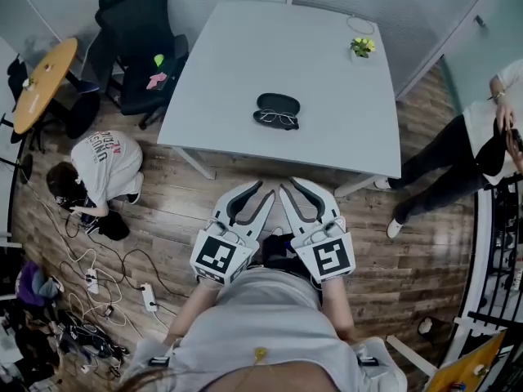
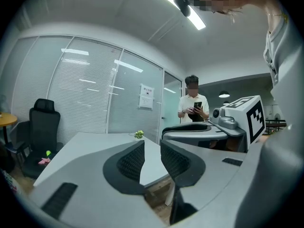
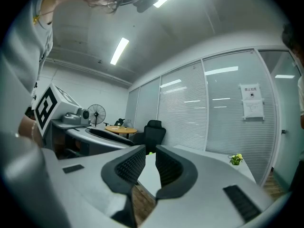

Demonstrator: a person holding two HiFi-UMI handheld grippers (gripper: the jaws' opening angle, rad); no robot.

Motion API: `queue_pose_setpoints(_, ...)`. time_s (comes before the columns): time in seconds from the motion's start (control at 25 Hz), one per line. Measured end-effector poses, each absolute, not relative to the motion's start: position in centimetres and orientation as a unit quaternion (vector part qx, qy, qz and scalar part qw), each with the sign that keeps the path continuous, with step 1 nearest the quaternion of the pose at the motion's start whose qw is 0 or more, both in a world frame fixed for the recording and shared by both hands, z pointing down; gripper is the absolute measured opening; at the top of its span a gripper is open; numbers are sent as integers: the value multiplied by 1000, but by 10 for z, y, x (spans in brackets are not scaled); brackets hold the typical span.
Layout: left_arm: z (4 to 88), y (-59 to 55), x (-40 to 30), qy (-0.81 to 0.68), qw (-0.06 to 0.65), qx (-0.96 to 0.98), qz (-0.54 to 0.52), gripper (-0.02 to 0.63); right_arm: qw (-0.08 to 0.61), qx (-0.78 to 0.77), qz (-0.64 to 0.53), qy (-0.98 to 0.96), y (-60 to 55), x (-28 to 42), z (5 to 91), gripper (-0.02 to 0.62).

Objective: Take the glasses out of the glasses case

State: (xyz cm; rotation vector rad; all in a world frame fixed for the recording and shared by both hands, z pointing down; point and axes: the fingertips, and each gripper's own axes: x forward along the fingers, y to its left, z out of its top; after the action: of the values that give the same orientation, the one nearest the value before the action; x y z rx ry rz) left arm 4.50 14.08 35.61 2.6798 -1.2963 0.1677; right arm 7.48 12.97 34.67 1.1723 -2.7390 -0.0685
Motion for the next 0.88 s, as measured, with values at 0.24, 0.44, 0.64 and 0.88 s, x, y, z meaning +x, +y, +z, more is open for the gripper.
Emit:
queue_pose_setpoints(0.24, 357, 102, 56, -447, 81, 889, 52, 106, 85, 380, -33, -920, 86, 85, 346, 72)
queue_pose_setpoints(0.44, 362, 83, 55, -462, 89, 881, 51, 105, 87, 372, -34, -923, 63, 87, 351, 71)
queue_pose_setpoints(0.64, 366, 66, 50, -464, 96, 879, 53, 104, 83, 373, -21, -924, 47, 86, 353, 72)
queue_pose_setpoints(0.88, 367, 32, 45, -441, 96, 891, 52, 104, 90, 390, -21, -916, 20, 79, 357, 71)
